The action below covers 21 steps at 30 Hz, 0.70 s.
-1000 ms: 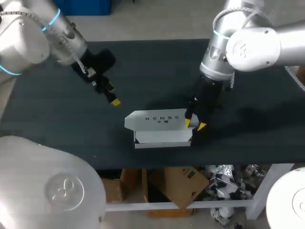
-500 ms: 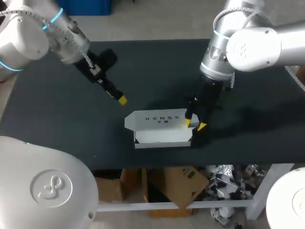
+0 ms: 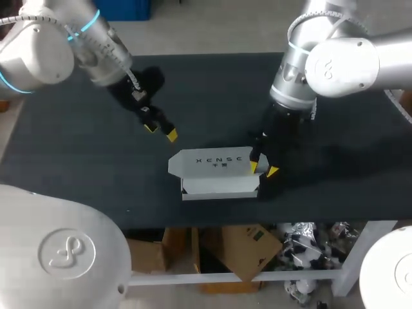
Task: Assemble the packaging by folding the flat box into shape, placing the metal phone stand inside, and closing the box properly
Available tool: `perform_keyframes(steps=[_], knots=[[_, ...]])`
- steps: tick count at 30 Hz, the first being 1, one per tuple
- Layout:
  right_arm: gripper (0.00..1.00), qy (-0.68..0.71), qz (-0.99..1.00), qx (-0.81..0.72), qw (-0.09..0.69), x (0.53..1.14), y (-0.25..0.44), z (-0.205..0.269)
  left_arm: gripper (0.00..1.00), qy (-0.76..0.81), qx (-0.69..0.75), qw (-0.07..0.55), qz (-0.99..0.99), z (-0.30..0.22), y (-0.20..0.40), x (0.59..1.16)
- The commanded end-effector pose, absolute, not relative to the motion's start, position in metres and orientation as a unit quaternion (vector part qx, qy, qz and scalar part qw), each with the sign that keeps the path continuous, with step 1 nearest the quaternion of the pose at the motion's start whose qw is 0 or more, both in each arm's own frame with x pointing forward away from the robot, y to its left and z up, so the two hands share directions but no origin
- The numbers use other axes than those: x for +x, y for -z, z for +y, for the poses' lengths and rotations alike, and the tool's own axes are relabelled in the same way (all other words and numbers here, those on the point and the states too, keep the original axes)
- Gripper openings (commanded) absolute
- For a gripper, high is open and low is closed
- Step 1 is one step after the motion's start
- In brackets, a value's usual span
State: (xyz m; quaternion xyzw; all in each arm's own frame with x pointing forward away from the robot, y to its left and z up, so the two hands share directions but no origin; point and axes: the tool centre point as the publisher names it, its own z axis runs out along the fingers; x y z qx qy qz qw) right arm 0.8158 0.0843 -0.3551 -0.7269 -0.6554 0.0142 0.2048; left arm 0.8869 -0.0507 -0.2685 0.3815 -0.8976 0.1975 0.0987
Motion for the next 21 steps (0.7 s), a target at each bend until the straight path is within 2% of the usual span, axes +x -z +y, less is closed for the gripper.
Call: perform_keyframes(steps=[1,10,18,21], knots=[[0.42,-0.014,-0.655,-0.727,0.205,0.814,0.355,0.083,1.00,-0.189,0.383,0.094,-0.899,-0.055,0.265,0.886],[0.42,-0.015,-0.653,-0.729,0.204,0.815,0.356,0.083,1.00,-0.188,0.387,0.101,-0.897,-0.057,0.266,0.884],[0.42,-0.015,-0.653,-0.729,0.205,0.815,0.357,0.083,1.00,-0.168,0.540,0.154,-0.810,-0.072,0.272,0.876],[0.41,-0.016,-0.654,-0.728,0.206,0.815,0.357,0.084,1.00,-0.159,0.553,0.161,-0.802,-0.072,0.272,0.876]])
